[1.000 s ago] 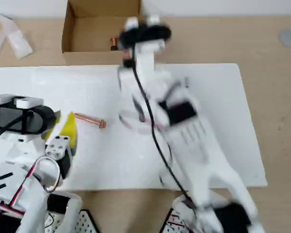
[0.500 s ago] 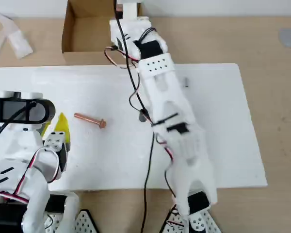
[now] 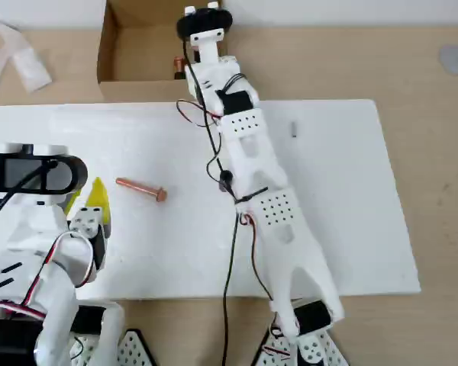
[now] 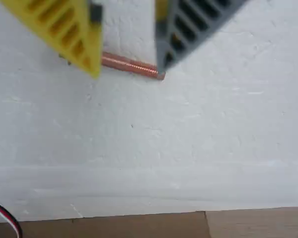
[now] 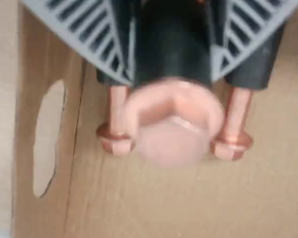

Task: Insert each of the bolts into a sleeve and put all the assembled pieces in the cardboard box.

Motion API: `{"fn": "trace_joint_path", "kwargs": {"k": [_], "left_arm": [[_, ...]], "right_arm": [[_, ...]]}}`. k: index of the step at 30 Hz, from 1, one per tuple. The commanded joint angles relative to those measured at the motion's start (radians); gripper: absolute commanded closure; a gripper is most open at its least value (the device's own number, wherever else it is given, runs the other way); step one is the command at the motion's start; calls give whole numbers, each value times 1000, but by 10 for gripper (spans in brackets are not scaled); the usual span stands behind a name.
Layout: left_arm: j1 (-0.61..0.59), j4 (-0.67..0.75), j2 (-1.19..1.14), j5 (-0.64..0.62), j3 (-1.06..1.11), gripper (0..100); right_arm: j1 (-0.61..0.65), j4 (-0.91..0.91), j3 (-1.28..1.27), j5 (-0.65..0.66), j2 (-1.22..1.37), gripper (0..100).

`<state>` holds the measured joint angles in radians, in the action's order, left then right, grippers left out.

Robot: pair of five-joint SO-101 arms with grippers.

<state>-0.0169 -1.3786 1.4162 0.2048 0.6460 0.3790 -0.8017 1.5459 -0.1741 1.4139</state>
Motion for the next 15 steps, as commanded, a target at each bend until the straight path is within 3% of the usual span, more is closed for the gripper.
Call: {"fn": "trace_joint_path", "kwargs": {"k": [1,5,8,12,15], "left_arm": [[-14,-5,-7,5,2,919],[-14,-5,-8,6,2,918],[-14,-5,-10,31,2,910],[-12,-58,-102,137,-28,858],[-6,-97,-260,288,-94,856]], "right_arm": [[-21,-63,91,12,-35,814],[-19,-166,97,14,-36,697],[-21,-215,120,14,-58,687],[-25,-281,124,11,-153,687],[-31,-396,124,9,-285,687]]}}
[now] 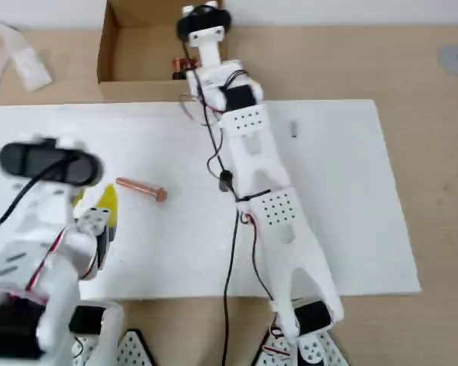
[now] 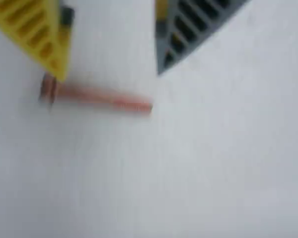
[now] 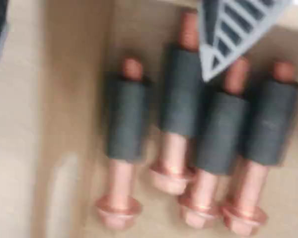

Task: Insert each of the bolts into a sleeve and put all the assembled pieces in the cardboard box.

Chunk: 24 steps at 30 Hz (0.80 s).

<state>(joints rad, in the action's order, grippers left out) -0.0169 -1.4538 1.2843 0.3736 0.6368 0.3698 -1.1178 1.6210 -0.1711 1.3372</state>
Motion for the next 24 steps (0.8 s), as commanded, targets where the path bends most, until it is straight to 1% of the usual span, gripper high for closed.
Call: {"fn": "trace_joint_path", "kwargs": {"k": [1,5,7,10,13,16,18,21,22,24], "left_arm": [[-6,-34,-186,198,-115,856],[2,-132,-403,511,-247,855],[43,-189,-486,621,-296,854],[129,-233,-587,712,-324,853],[173,-235,-670,776,-322,853],[173,-233,-754,839,-327,852],[164,-232,-811,881,-328,852],[132,-187,-886,959,-327,805],[118,-157,-909,977,-325,786],[103,-97,-957,1005,-328,758]], "right_arm": [[-24,-127,48,6,-254,687],[-56,-333,48,6,-432,685],[-94,-425,48,6,-513,685],[-179,-557,48,6,-634,684],[-302,-672,48,6,-751,684],[-458,-671,31,5,-845,686],[-539,-671,15,8,-901,687],[-631,-671,-39,17,-986,685],[-654,-671,-68,40,-1018,685],[-680,-671,-137,127,-1090,685]]}}
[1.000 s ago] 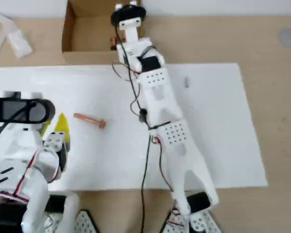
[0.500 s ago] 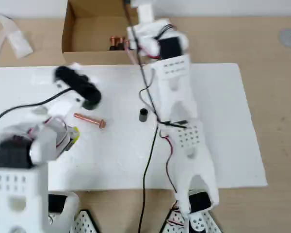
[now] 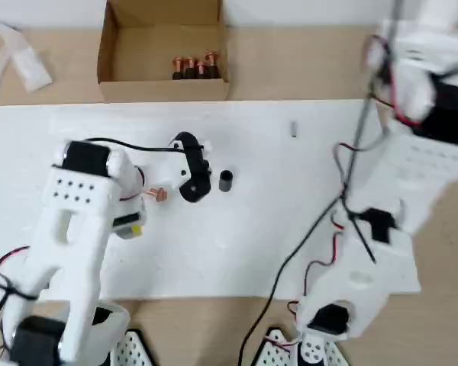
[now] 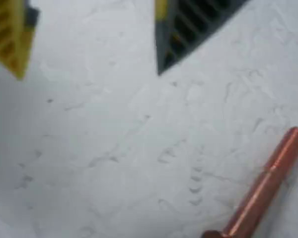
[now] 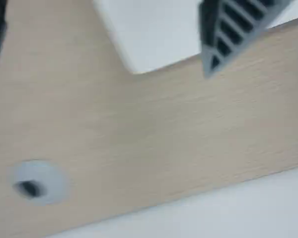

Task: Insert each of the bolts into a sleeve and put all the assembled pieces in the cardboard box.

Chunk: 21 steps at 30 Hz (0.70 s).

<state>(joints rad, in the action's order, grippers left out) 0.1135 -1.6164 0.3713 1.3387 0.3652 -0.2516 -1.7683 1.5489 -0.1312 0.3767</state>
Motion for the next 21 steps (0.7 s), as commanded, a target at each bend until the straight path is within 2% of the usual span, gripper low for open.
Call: {"fn": "trace_joint_path", "kwargs": {"k": [1,3,5,9,14,21], "left_arm": [[-29,92,-65,52,-57,750],[-29,140,-107,83,-57,747],[-29,193,-147,117,-57,746],[-29,298,-217,166,-64,746],[-29,305,-289,207,-138,746],[-29,307,-433,258,-176,747]], "right_arm": [[-61,-20,-105,143,-170,685],[-58,-20,-200,247,-254,686],[-30,-20,-300,288,-346,686],[-18,-17,-501,293,-512,686],[-18,-12,-708,296,-664,686],[-18,41,-874,295,-799,687]]}}
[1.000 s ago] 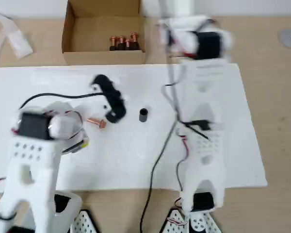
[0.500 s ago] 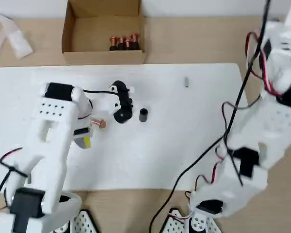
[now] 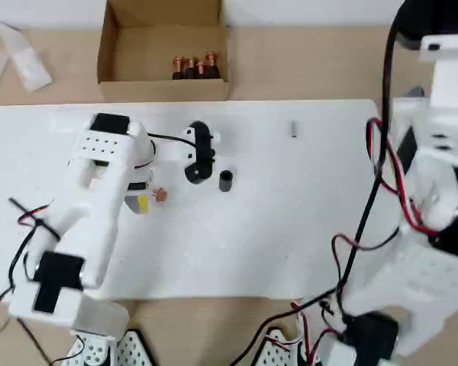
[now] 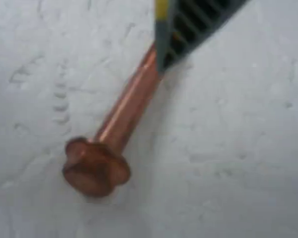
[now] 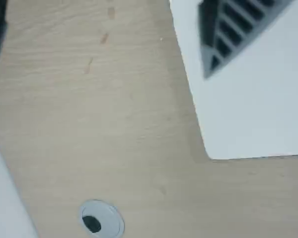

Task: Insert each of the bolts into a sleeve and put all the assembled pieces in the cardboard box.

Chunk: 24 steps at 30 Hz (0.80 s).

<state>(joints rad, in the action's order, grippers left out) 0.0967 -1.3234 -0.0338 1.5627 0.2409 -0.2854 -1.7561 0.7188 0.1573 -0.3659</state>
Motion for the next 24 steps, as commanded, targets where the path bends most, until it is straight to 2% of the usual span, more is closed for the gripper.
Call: {"fn": "trace_joint_path", "kwargs": {"k": [1,5,12,16,18,22,24], "left_arm": [[-12,14,-50,34,-52,747],[-12,17,-119,38,-55,747],[-12,170,-199,-34,-74,747],[-8,187,-223,-46,-74,754],[-6,189,-234,-46,-74,809],[-6,192,-248,-83,-74,978],[-5,199,-252,-129,-80,985]], "right_arm": [[16,35,-61,5,-67,687],[16,48,-101,0,-85,687],[16,48,-105,0,-85,687],[16,48,-105,0,-84,687],[16,48,-105,0,-84,687],[16,48,-105,0,-84,687],[16,48,-105,0,-84,687]]}}
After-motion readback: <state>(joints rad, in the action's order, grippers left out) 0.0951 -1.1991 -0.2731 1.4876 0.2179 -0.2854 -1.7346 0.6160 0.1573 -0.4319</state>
